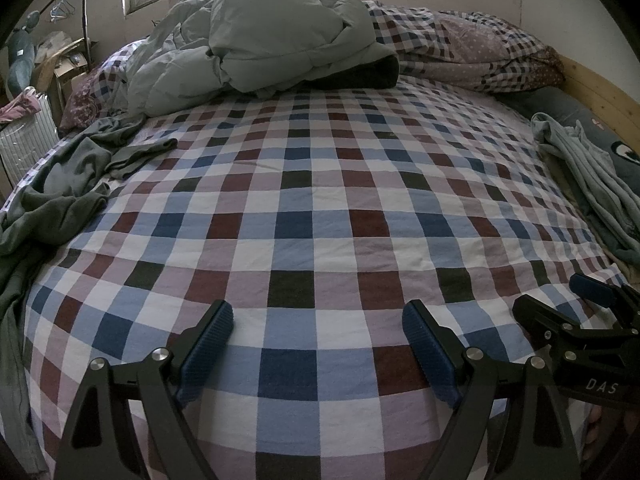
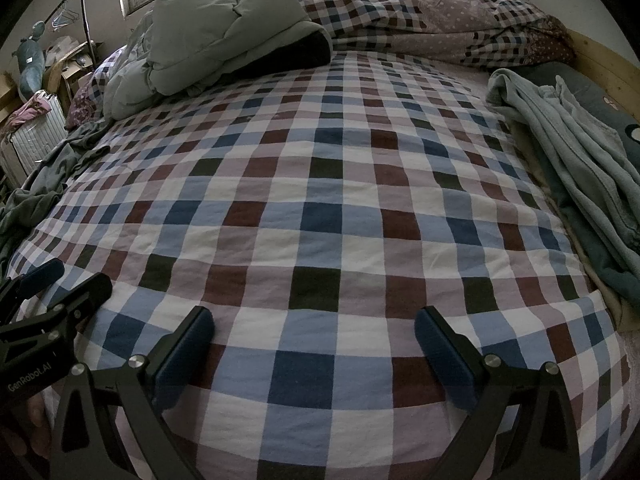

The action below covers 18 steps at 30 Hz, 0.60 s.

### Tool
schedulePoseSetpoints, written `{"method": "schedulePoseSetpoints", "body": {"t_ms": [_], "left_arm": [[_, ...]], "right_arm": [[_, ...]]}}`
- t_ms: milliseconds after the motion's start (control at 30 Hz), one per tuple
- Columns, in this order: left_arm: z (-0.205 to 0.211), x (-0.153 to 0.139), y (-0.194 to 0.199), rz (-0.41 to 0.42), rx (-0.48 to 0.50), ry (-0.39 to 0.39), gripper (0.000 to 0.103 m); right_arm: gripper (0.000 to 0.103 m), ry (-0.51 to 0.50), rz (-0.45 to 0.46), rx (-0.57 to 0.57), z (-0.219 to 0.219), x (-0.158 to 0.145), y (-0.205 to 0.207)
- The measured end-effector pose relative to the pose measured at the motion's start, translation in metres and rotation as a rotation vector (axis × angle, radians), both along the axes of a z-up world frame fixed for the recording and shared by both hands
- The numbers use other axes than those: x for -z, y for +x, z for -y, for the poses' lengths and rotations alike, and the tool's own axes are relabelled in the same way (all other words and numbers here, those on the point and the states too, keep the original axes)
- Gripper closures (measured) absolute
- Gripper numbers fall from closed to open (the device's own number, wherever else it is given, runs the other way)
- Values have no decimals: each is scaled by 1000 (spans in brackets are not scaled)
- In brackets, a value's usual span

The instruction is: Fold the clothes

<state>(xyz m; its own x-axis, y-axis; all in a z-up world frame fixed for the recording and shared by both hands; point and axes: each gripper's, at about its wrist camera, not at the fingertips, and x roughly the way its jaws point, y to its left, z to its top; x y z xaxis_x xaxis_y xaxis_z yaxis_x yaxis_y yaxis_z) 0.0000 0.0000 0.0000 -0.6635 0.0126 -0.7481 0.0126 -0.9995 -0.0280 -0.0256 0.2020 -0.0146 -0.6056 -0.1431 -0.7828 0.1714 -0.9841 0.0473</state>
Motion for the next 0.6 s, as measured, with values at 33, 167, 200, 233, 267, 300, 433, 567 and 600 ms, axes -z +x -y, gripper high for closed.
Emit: {"method": "schedulePoseSetpoints", "body": {"t_ms": [33,167,200,233,267,300,433,567,600], "left_arm": [[0,0,0,0,0,0,13],[0,0,0,0,-1,0,13],[0,0,0,0,-1,-1,13],[0,0,0,0,-1,0,13],[0,0,0,0,-1,0,13],[0,0,0,0,-1,-1,13],[0,0,0,0,-2,-1,13],[0,0,0,1,-2,-2,13],[0,0,0,1,-2,-2,13]], "right_arm": [[0,0,0,0,0,0,0],[0,1,-1,0,0,0,0],[0,1,-1,0,0,0,0],[0,1,-1,0,0,0,0],[0,0,-1,0,0,0,0],[0,0,0,0,0,0,0],[0,0,0,0,1,0,0],[0,0,1,0,5,0,1],[0,-1,1,0,6,0,1]]}}
